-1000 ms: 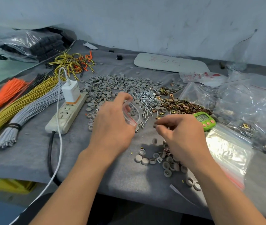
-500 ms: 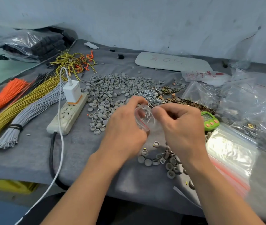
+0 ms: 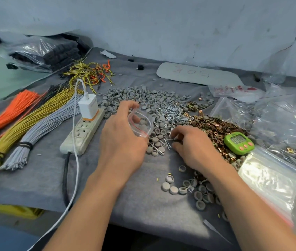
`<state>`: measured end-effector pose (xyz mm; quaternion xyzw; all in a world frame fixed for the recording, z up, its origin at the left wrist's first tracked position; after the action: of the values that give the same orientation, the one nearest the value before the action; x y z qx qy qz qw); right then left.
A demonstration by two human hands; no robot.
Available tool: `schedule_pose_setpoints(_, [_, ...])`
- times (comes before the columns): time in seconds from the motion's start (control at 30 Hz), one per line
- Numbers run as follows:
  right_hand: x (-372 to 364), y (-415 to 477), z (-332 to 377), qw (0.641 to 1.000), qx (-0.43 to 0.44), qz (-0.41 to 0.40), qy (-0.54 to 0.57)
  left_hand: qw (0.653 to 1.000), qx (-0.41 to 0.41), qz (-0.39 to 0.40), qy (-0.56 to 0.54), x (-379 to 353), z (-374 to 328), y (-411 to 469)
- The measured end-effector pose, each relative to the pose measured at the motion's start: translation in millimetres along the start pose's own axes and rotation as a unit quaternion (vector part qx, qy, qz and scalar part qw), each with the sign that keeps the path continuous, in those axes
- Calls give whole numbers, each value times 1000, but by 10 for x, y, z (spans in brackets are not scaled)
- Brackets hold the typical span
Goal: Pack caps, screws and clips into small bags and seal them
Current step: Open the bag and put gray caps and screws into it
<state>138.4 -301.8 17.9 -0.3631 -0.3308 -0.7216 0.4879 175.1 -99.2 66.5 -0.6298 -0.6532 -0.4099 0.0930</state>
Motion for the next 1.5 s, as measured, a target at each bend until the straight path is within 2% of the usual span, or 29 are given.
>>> schedule_pose_setpoints(0.17, [14,-41,19,998,-9,27,-60,1000,12,25,5,1,56,-32])
schedule_pose_setpoints(0.33, [41,-116,84,1000,2,-16,-13,999,27,42,13,-6,69,-47])
schedule_pose_setpoints(0.5, [-40,-83,63,999,-3,33,-40,999,24,42,12,-14,14,-52])
schedule_pose_setpoints(0.63, [-18,-83,42,996,-11,26,-81,998,12,51,21,-73,-32,-51])
schedule_pose_setpoints(0.7, [54,-115,45,998,-7,-36,-50,998,5,59,36,-114,-30,-46])
schedule_pose_setpoints(0.8, [272,-232,88,985,8,-153,81,996,-10,73,57,-173,-32,-58])
schedule_pose_setpoints(0.87, [377,-321,153,967,26,-181,179,994,-18,76,73,-207,-52,-73])
schedule_pose_setpoints(0.93, [441,-393,257,946,57,-178,264,993,-34,79,79,-239,-97,-95])
schedule_pose_setpoints(1.0, [468,-452,405,935,97,-162,301,991,-57,93,78,-291,-156,-127])
schedule_pose_setpoints(1.23, [351,-494,671,949,177,-96,244,988,-100,113,24,-368,-268,-215])
schedule_pose_setpoints(1.3, [402,-454,587,929,159,-113,313,991,-73,113,4,-356,-219,-182])
schedule_pose_setpoints(1.4, [561,-361,277,895,83,-211,384,994,-37,102,-20,-312,-139,-121])
schedule_pose_setpoints(1.43, [580,-331,168,894,50,-233,380,994,-27,94,-37,-286,-116,-100])
schedule_pose_setpoints(1.5, [508,-258,38,926,-16,-212,311,993,5,77,-86,-225,-68,-57])
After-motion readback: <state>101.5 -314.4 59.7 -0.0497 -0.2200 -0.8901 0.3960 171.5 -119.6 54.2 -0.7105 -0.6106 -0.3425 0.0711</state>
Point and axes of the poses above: each hand's wrist, its own y-axis towards the middle knuckle, its own x-axis out of the back of the hand, z = x × y, the point moved 7 cm from there along y, towards the middle knuckle, and after that the axes turned 8 degrees about y, right-handed, at the moved point
